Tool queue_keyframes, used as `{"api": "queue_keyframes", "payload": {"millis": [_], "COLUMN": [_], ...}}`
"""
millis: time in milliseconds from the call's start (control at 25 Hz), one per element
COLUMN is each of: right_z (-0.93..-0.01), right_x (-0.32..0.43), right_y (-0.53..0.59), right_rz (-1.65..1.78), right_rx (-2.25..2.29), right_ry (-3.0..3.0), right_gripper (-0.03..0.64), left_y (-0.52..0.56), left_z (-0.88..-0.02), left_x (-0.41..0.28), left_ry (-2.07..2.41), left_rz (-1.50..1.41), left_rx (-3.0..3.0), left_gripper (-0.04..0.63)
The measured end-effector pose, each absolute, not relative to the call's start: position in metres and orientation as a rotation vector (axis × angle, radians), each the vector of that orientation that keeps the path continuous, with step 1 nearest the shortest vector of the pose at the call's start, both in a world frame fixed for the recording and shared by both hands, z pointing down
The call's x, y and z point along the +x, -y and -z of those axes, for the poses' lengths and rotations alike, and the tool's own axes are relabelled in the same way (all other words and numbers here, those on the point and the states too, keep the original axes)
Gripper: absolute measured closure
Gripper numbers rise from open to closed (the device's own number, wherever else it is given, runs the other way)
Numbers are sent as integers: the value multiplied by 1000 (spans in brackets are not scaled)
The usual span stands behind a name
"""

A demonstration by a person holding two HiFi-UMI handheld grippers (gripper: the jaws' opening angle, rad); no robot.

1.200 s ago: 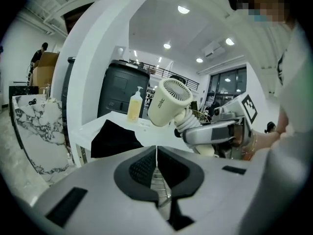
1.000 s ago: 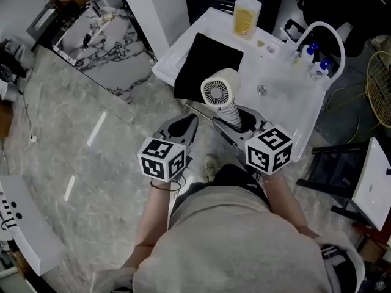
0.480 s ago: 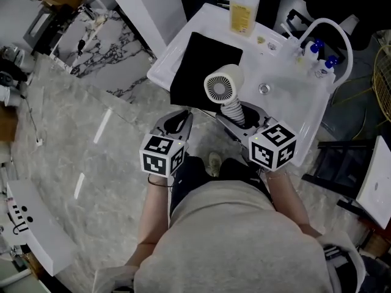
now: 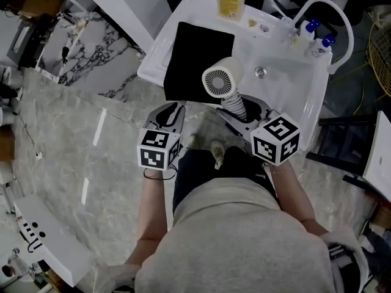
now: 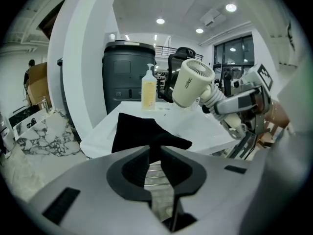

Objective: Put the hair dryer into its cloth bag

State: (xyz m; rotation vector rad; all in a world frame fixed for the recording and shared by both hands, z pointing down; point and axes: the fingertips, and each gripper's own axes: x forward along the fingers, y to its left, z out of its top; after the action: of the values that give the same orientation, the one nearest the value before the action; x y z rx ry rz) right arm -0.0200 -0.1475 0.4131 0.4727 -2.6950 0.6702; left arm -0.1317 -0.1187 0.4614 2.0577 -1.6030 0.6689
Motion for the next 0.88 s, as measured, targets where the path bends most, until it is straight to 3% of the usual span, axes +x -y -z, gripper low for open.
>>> {"api": "queue_keyframes", "payload": {"millis": [240,600,880], "right_z": [-420,-436,-450], "right_x": [-33,-62,-73], "right_y": [146,132,126], "right_rz": [-736,-830,-898], "right_rx": [594,712,833], "right_ry": [2643,2561,2510], "right_gripper": [388,388,388], "left_y": [124,125,139], "left_z": [-478,-519,-543], "left_x": [-151,-176,-192], "left_ry": [1494,1345,1281], "left_rz": [-756,-1084,-1301], "left_rx": [2108,2194,2303], "left_gripper": [538,411,396]}}
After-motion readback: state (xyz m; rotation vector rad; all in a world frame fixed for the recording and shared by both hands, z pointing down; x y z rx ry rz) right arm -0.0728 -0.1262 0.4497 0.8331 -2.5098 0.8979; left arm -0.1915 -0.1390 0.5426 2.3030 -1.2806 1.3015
